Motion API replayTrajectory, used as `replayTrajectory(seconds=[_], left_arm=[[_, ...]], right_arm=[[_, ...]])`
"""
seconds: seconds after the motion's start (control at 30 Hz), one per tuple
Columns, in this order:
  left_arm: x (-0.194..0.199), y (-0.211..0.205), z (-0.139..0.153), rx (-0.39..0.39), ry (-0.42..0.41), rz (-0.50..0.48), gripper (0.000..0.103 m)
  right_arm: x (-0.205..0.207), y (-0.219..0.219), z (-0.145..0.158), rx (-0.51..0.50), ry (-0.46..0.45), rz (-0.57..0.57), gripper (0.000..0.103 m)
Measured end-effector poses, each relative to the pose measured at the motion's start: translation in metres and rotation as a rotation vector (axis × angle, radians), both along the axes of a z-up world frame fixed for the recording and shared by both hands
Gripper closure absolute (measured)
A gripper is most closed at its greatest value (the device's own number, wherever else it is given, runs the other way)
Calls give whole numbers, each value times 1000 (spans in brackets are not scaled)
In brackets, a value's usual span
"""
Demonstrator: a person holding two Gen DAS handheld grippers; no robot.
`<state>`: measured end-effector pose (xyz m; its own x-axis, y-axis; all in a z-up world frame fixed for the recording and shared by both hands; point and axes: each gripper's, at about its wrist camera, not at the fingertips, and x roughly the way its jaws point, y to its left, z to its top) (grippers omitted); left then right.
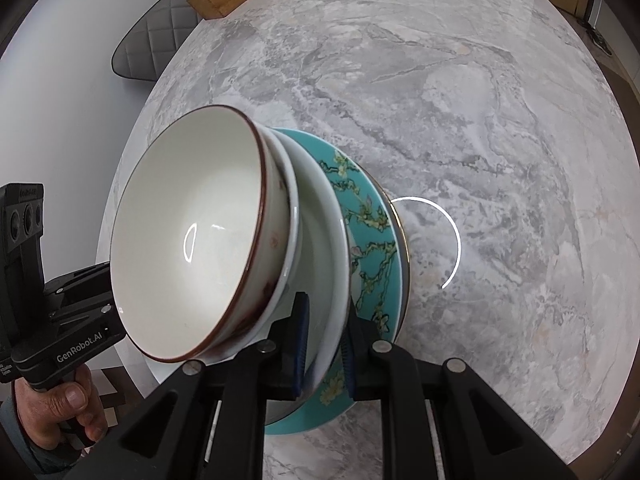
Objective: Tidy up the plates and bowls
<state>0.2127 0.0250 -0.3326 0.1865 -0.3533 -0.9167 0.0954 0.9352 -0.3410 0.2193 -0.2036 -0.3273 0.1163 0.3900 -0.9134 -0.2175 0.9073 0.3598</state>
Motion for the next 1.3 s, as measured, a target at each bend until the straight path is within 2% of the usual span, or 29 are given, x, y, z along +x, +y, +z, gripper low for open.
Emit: replayTrajectory(seconds=[0.17,0.27,0.3,0.4,0.63,0.7,0.73,0.8,0.83,0.87,0.93,1.03,1.17,1.3], left_arm=[[-3,1,-2,2,7,23,83],[-5,4,-1,16,5,39,72],[-5,6,-2,21,6,47,65],[-9,10,1,8,0,59,62],[-22,18,17,-4,-21,70,50],[-29,19,30,1,-38,68,50],[-33,21,37,-8,-52,68,44],[-42,26,56,-34,-75,70,34],[-46,27,65,-27,-98,73,34],[-50,28,76,-15,-122,77,34],[-56,31,94,-16,-153,87,26],[-69,33,120,-25,-188,94,25],[-88,24,149,-5,-215,69,23],[-110,15,172,28,-248,78,23]], right_arm=[[-3,1,1,0,-1,-14,86],[-5,0,5,1,-15,-21,84],[-6,-1,6,2,-20,-22,82],[-9,-3,11,-4,-36,-26,82],[-19,-20,24,-5,-63,-74,62],[-25,-26,32,-9,-79,-96,51],[-28,-30,37,-13,-90,-107,50],[-37,-37,48,10,-111,-136,27],[-41,-39,56,3,-131,-153,24],[-48,-41,65,-12,-155,-165,21],[-58,-44,81,-42,-182,-179,20],[-75,-41,113,-88,-232,-214,17],[-98,-31,158,-161,-356,-215,0],[-113,-21,185,-182,-416,-185,0]])
